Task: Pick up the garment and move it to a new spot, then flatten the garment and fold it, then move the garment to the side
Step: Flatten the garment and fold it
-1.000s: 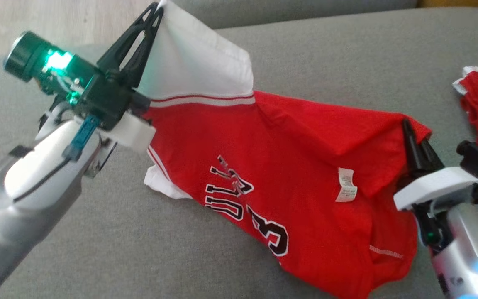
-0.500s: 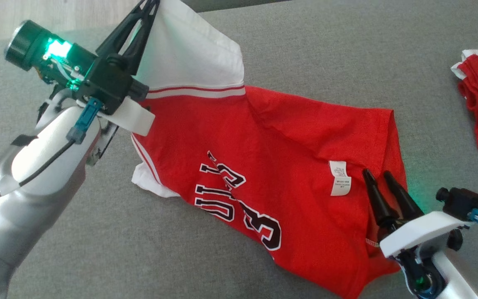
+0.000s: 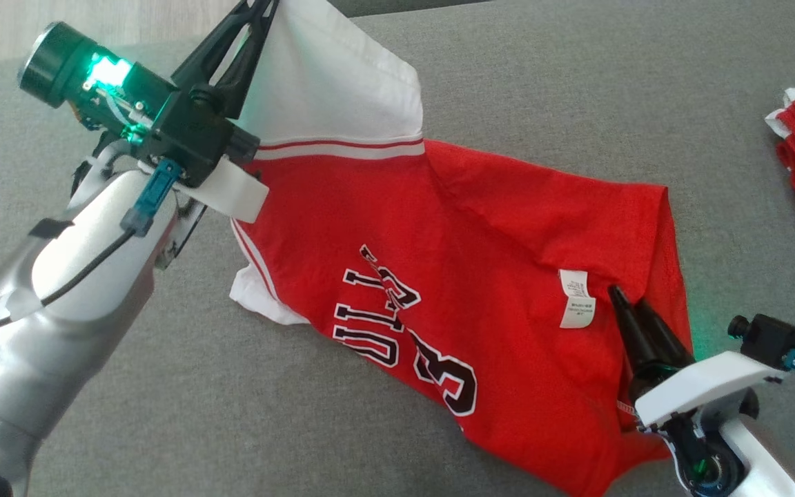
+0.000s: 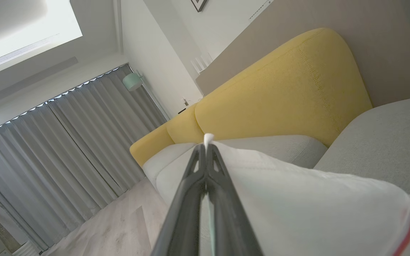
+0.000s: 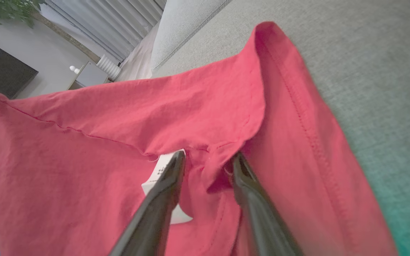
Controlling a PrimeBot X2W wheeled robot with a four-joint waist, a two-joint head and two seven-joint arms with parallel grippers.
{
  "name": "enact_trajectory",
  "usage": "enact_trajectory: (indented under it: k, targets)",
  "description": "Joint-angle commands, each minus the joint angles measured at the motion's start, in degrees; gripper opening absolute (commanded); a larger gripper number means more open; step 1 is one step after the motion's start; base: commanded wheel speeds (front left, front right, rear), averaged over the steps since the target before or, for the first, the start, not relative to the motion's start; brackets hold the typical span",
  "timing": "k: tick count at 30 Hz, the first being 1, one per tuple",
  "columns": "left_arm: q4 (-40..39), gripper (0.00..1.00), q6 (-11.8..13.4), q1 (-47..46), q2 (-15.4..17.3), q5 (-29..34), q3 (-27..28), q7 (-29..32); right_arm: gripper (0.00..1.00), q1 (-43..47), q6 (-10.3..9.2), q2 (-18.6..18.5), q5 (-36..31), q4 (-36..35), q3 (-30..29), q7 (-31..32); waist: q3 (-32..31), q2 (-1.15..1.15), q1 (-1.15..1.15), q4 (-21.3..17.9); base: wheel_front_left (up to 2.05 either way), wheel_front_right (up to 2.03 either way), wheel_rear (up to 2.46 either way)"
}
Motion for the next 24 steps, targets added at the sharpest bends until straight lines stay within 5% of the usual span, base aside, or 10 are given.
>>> enact_trajectory:
  k: [1,9,11,12,24]
  targets:
    - [-0.9,0.0,-0.2,-1.9,1.4,0.5,3.2,-0.2,0.62,-1.1,-0.04,-1.4,0.4,-1.5,0.8,-0.8,0.0,0.0,0.0,0.1,0.0,0.0,0.0]
    - [-0.4,0.0,-1.4,-1.2,0.7,1.9,4.5,-0.2,0.44,-2.6,-0.04,-2.4,2.8,0.0,2.7,-2.1,-0.1,0.0,0.0,0.6,0.0,0.0,0.0]
    - [-0.3,0.0,-1.7,-1.0,0.6,2.2,4.7,-0.2,0.23,-3.0,-0.04,-2.6,3.0,0.6,3.1,-2.6,-0.3,0.0,0.0,0.8,0.0,0.0,0.0]
    - [-0.2,0.0,-1.9,-0.9,0.5,2.3,4.8,-0.2,0.02,-3.1,-0.04,-2.7,3.1,0.8,3.2,-2.9,-0.3,0.0,0.0,0.9,0.0,0.0,0.0]
    - [-2.6,0.0,-3.0,1.3,1.0,2.5,8.8,-0.2,0.0,-1.1,-0.04,-9.0,4.0,-4.9,-1.3,-5.7,-3.6,0.0,0.0,-0.2,0.0,0.0,0.0]
